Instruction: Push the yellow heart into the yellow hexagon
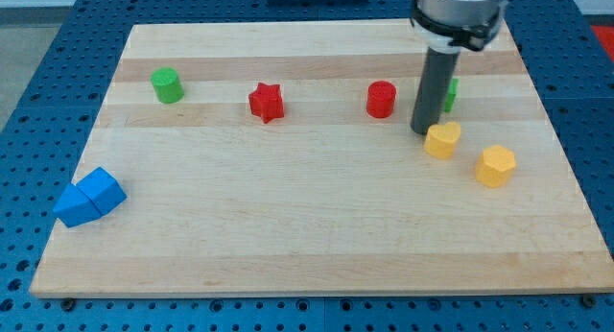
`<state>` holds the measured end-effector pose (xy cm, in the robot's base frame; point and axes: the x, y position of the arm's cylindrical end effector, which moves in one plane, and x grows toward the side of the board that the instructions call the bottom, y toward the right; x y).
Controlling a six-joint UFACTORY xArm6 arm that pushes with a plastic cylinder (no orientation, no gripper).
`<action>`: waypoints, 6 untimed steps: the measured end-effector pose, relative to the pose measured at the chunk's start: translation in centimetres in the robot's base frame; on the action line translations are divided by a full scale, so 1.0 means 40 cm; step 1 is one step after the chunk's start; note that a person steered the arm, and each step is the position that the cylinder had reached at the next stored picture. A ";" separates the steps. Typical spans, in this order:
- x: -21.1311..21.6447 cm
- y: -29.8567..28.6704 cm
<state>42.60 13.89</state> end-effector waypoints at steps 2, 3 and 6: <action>0.046 0.010; 0.009 0.006; 0.055 0.065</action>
